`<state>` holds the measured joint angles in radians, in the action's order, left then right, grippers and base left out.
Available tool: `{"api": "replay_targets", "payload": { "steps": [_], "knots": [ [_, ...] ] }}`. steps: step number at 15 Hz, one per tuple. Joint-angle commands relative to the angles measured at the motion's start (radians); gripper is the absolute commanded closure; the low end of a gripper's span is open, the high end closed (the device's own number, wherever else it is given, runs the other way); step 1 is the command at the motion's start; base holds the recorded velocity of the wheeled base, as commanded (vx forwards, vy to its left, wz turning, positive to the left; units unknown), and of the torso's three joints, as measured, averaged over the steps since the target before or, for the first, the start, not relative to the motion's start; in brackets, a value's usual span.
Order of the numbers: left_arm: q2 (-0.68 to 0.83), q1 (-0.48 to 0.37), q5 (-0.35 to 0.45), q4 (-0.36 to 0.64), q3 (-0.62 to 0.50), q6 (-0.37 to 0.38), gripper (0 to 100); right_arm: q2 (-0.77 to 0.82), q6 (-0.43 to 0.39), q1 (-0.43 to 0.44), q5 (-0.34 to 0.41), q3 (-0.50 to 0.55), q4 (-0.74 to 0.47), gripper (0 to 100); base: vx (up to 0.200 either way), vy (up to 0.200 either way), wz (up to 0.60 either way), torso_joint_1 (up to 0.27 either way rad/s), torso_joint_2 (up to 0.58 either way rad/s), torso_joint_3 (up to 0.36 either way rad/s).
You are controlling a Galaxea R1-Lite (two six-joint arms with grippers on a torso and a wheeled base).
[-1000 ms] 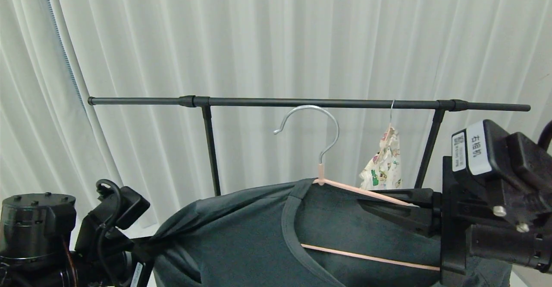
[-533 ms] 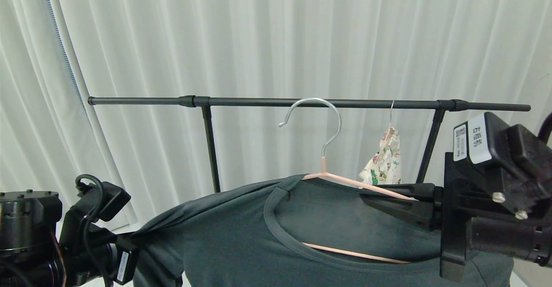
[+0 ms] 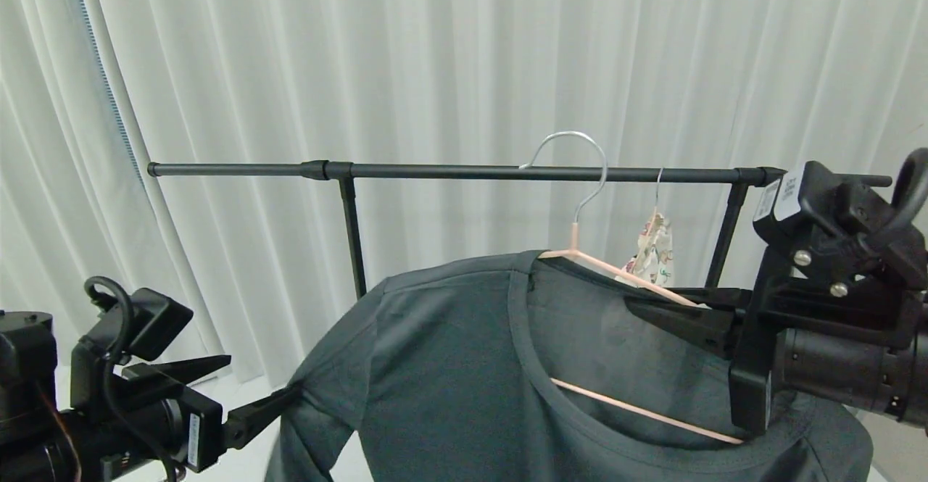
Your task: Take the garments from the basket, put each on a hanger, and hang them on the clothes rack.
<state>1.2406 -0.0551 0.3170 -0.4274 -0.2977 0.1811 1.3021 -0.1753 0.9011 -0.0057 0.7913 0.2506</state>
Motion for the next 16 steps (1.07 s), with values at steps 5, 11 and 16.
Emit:
{"api": "replay_targets", "payload": {
  "steps": [5, 11, 16],
  "knots": [
    [-0.033, -0.009, -0.001, -0.001, -0.097, -0.023, 0, 0.034, 0.065, -0.148, -0.054, 0.003, -0.013, 100, 0.0, 0.0, 0.0, 0.0, 0.0, 0.0],
    [-0.04, -0.038, -0.134, -0.002, -0.123, 0.028, 0, 0.247, 0.183, -0.192, -0.24, 0.105, -0.01, 100, 0.0, 0.0, 0.0, 0.0, 0.0, 0.0],
    [-0.04, -0.075, -0.136, -0.001, -0.138, 0.024, 0, 0.356, 0.191, -0.225, -0.295, 0.183, 0.076, 100, 0.0, 0.0, 0.0, 0.0, 0.0, 0.0]
  ]
}}
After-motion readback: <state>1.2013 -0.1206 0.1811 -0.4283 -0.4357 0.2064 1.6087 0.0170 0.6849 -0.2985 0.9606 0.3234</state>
